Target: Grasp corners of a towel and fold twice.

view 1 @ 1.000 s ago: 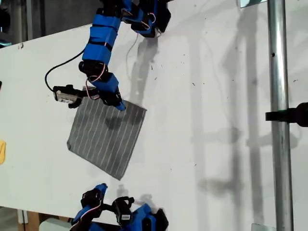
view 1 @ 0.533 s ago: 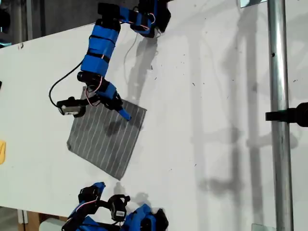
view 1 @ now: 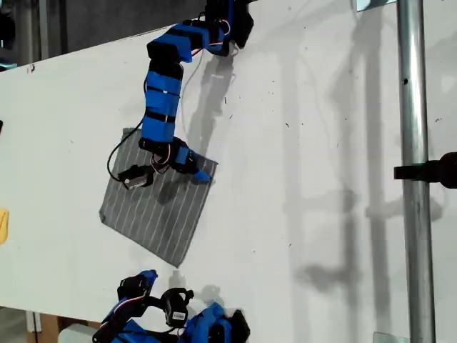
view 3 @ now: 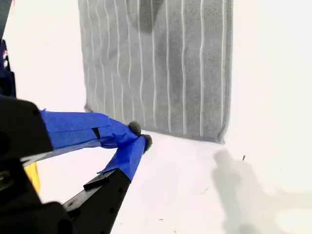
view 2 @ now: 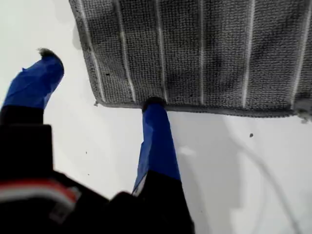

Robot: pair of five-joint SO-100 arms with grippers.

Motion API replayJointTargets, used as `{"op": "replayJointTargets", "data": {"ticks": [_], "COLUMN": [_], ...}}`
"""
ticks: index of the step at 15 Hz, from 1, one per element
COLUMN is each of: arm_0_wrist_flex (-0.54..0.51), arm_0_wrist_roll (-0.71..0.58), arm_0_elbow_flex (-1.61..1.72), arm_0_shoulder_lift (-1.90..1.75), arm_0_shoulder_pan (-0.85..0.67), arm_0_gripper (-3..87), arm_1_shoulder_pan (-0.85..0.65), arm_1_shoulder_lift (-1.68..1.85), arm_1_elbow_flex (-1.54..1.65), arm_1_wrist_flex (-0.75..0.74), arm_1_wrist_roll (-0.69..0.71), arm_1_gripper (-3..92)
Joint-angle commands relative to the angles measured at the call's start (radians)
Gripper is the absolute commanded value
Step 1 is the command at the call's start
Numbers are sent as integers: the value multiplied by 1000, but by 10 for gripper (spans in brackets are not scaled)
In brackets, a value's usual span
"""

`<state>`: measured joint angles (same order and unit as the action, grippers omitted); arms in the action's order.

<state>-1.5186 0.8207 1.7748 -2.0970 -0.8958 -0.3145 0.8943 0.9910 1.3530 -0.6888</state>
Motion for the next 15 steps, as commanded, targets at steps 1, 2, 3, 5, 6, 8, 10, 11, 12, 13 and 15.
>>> {"op": "replayJointTargets", "data": {"ticks": [1, 2, 3, 5, 6, 8, 10, 11, 12, 13, 15], "arm_0_wrist_flex": [20, 23, 26, 29, 31, 32, 34, 32, 23, 2, -35], "arm_0_wrist_roll": [5, 6, 9, 9, 9, 9, 15, 21, 25, 23, -11], "arm_0_elbow_flex": [-2, 2, 6, 15, 17, 20, 31, 34, 29, 8, -63], "arm_0_shoulder_lift": [-2, -2, -2, -3, -3, -3, -3, -3, -3, -3, 0], "arm_0_shoulder_pan": [-17, -17, -17, -18, -18, -18, -18, -18, -15, 2, 80], "arm_0_gripper": [-26, -26, -26, -26, -26, -26, -26, -20, 26, 76, 231], "arm_1_shoulder_pan": [12, 11, 8, 8, 5, 3, 8, 11, 11, 14, 18], "arm_1_shoulder_lift": [-20, -48, -64, -67, -67, -67, -67, -66, -66, -63, -58], "arm_1_elbow_flex": [-71, -72, -77, -80, -81, -81, -80, -80, -80, -80, -80], "arm_1_wrist_flex": [-31, -38, -44, -52, -54, -60, -69, -74, -74, -75, -75], "arm_1_wrist_roll": [5, 5, 3, 3, 3, 5, 5, 5, 3, 3, 3], "arm_1_gripper": [337, 326, 313, 242, 137, 10, -3, -3, -3, -3, -3]}}
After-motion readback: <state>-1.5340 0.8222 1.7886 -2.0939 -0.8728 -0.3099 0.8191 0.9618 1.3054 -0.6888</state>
